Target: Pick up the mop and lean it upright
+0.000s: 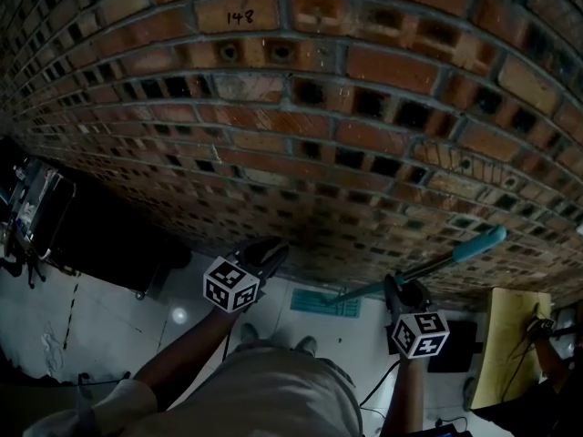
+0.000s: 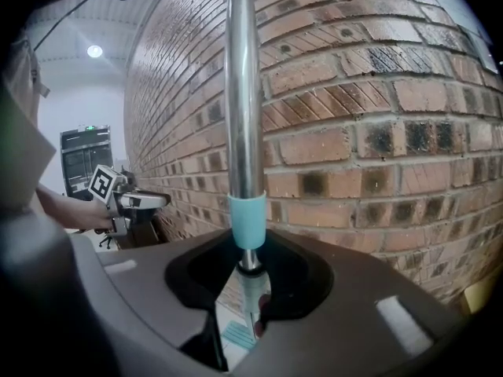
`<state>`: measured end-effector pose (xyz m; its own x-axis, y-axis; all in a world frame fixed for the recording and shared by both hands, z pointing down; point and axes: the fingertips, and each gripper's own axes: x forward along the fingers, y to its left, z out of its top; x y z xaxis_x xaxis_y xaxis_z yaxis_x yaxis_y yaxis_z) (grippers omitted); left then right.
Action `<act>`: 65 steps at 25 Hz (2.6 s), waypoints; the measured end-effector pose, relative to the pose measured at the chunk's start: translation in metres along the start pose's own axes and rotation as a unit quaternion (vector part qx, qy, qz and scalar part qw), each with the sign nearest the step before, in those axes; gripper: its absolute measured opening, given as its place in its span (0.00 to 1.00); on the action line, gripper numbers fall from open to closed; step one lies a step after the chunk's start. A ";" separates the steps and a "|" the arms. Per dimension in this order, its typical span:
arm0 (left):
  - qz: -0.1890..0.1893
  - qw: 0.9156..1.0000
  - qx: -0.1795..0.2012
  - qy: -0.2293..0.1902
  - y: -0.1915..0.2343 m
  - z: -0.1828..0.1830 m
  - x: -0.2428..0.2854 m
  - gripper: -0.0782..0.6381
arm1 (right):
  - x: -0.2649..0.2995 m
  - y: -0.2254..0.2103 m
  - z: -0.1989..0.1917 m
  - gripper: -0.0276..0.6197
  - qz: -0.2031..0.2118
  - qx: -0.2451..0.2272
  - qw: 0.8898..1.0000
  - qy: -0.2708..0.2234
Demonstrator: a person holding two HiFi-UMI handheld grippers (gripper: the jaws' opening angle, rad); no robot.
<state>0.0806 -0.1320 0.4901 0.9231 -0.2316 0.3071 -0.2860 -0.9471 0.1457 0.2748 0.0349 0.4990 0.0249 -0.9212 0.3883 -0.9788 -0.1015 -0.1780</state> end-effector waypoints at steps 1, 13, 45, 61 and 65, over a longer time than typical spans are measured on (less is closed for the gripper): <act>0.001 1.000 -0.001 0.000 0.000 -0.001 -0.001 0.28 | 0.000 0.000 -0.001 0.20 0.000 0.001 1.000 0.000; -0.011 0.999 -0.017 0.031 -0.012 -0.031 -0.002 0.32 | 0.017 0.000 -0.024 0.20 -0.003 0.000 1.000 0.008; -0.011 0.993 -0.037 0.110 0.007 -0.126 0.003 0.32 | 0.168 0.006 -0.187 0.21 -0.019 0.025 0.994 0.102; -0.008 0.989 -0.059 0.132 -0.007 -0.157 0.001 0.32 | 0.206 0.019 -0.237 0.21 -0.001 -0.005 0.990 0.138; -0.007 0.990 -0.054 0.131 -0.005 -0.154 0.005 0.32 | 0.214 0.015 -0.247 0.21 -0.002 0.001 0.990 0.141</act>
<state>0.0466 -0.0943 0.6358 0.8329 -0.1396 0.5355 -0.3126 -0.9172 0.2471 0.2157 -0.0712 0.8027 -0.0286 -0.7798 0.6253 -0.9785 -0.1060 -0.1769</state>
